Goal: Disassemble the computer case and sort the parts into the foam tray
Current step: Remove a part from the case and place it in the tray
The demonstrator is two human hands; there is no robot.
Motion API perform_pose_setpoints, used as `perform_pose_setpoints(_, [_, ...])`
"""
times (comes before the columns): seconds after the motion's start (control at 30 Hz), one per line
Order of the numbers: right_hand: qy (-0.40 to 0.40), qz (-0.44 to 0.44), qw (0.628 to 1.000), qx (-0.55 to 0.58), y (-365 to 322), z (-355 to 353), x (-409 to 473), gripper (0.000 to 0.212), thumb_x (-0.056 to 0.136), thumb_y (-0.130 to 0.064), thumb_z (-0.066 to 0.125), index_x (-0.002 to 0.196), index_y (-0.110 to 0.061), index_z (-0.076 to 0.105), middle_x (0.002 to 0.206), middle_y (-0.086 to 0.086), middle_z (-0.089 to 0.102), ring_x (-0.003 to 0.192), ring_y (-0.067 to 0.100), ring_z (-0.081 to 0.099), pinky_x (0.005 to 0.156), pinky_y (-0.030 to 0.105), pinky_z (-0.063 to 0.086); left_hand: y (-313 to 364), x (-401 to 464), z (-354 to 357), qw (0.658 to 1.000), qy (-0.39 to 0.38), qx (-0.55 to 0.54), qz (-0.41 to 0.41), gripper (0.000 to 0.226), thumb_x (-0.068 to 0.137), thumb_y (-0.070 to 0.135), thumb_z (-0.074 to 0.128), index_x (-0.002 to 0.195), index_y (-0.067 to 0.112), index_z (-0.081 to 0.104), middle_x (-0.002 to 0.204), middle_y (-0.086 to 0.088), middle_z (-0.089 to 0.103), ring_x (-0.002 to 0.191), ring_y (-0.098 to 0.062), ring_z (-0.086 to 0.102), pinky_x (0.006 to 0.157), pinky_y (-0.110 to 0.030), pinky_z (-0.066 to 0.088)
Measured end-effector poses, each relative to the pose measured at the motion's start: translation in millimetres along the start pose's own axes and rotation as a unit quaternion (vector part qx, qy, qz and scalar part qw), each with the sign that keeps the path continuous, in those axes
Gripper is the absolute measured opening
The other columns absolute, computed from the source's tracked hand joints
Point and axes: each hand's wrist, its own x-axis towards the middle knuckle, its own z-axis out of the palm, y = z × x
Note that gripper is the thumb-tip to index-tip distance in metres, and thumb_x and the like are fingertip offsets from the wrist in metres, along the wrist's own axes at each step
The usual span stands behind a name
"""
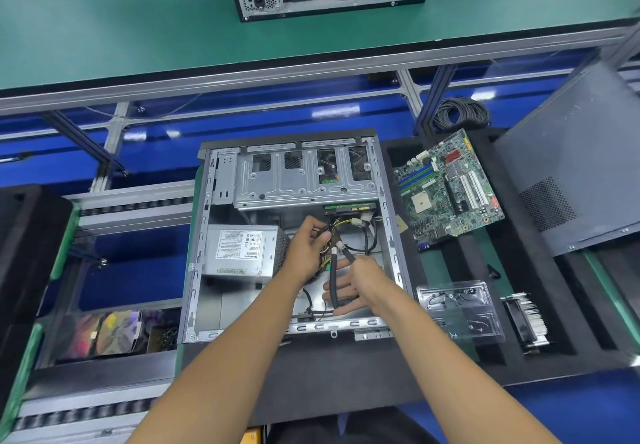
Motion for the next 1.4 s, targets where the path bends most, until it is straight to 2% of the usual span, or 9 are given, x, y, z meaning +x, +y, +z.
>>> perform_pose_setpoints(0.27, [0.004, 0.012, 1.0, 0.003, -2, 0, -2, 0.037, 0.1, -0.015, 0.021, 0.113, -0.011, 0.055, 0.089, 0.018, 0.077, 0.078, 0.032, 0.077, 0.055, 0.049, 0.061, 5, -4, -2, 1.0, 0.002, 0.012, 0.017, 0.007, 0.103, 0.008, 0.057, 0.107, 0.012, 0.053, 0.085, 0.009, 0.056, 0.07, 0.008, 0.055, 0.061, -0.002, 0.038])
perform_pose_setpoints(0.37, [0.005, 0.022, 1.0, -0.001, -4, 0, -2, 0.037, 0.101, -0.017, 0.019, 0.111, -0.015, 0.055, 0.087, 0.017, 0.078, 0.077, 0.031, 0.077, 0.056, 0.051, 0.062, 7, -5, -2, 0.999, 0.005, 0.027, 0.025, 0.007, 0.103, 0.005, 0.056, 0.109, 0.007, 0.054, 0.09, 0.001, 0.06, 0.081, -0.008, 0.055, 0.064, -0.003, 0.038])
perform_pose_setpoints(0.43, [0.008, 0.026, 1.0, -0.001, -5, 1, -3, 0.036, 0.102, -0.018, 0.019, 0.11, -0.017, 0.054, 0.087, 0.018, 0.077, 0.077, 0.032, 0.077, 0.057, 0.053, 0.062, 7, -4, -2, 0.999, 0.009, 0.044, 0.03, 0.01, 0.102, 0.003, 0.057, 0.112, 0.003, 0.055, 0.105, -0.011, 0.061, 0.092, -0.019, 0.054, 0.07, -0.015, 0.04])
perform_pose_setpoints(0.6, [0.013, 0.004, 1.0, -0.012, -3, 0, -7, 0.041, 0.1, -0.011, 0.02, 0.122, -0.014, 0.054, 0.103, 0.026, 0.073, 0.085, 0.037, 0.076, 0.061, 0.055, 0.062, 6, -2, -2, 0.996, 0.017, 0.078, 0.051, 0.012, 0.1, -0.002, 0.058, 0.111, -0.002, 0.057, 0.115, -0.022, 0.057, 0.101, -0.023, 0.053, 0.078, -0.022, 0.033])
perform_pose_setpoints(0.8, [-0.004, 0.01, 1.0, -0.006, -5, -1, -9, 0.047, 0.096, -0.005, 0.018, 0.128, -0.013, 0.051, 0.104, 0.026, 0.073, 0.089, 0.038, 0.076, 0.073, 0.059, 0.061, 4, -1, -2, 0.992, 0.026, 0.103, 0.064, 0.012, 0.099, -0.004, 0.057, 0.11, -0.001, 0.057, 0.112, -0.021, 0.053, 0.091, -0.017, 0.048, 0.071, 0.0, 0.032])
perform_pose_setpoints(0.97, [-0.031, 0.024, 0.999, -0.002, -10, -2, -7, 0.055, 0.092, 0.002, 0.016, 0.134, -0.012, 0.048, 0.106, 0.028, 0.072, 0.091, 0.039, 0.075, 0.074, 0.059, 0.061, 4, 1, -1, 0.991, 0.029, 0.113, 0.062, 0.013, 0.099, -0.004, 0.057, 0.111, 0.0, 0.057, 0.113, -0.02, 0.052, 0.094, -0.018, 0.049, 0.071, 0.003, 0.031])
perform_pose_setpoints(1.17, [-0.036, 0.019, 0.999, -0.016, -13, -3, -2, 0.053, 0.092, -0.001, 0.017, 0.134, -0.014, 0.045, 0.096, 0.022, 0.076, 0.085, 0.033, 0.077, 0.067, 0.052, 0.062, 4, 2, 0, 0.994, 0.038, 0.092, 0.052, 0.013, 0.098, -0.004, 0.057, 0.11, 0.001, 0.057, 0.112, -0.018, 0.055, 0.096, -0.021, 0.05, 0.072, -0.02, 0.031])
perform_pose_setpoints(1.3, [-0.022, 0.02, 1.0, -0.005, -15, -2, 0, 0.05, 0.092, -0.001, 0.022, 0.132, -0.009, 0.051, 0.079, 0.018, 0.076, 0.075, 0.03, 0.074, 0.059, 0.049, 0.061, 4, 2, 1, 0.994, 0.042, 0.088, 0.056, 0.013, 0.098, -0.005, 0.057, 0.11, 0.001, 0.056, 0.111, -0.018, 0.056, 0.096, -0.021, 0.051, 0.07, -0.023, 0.03])
perform_pose_setpoints(1.4, [-0.021, 0.025, 0.999, 0.002, -16, -1, -2, 0.049, 0.089, 0.003, 0.026, 0.125, -0.003, 0.06, 0.082, 0.018, 0.07, 0.07, 0.028, 0.067, 0.058, 0.043, 0.06, 4, 2, 1, 0.993, 0.044, 0.088, 0.06, 0.013, 0.098, -0.005, 0.057, 0.11, -0.001, 0.057, 0.111, -0.019, 0.056, 0.095, -0.022, 0.051, 0.07, -0.023, 0.03])
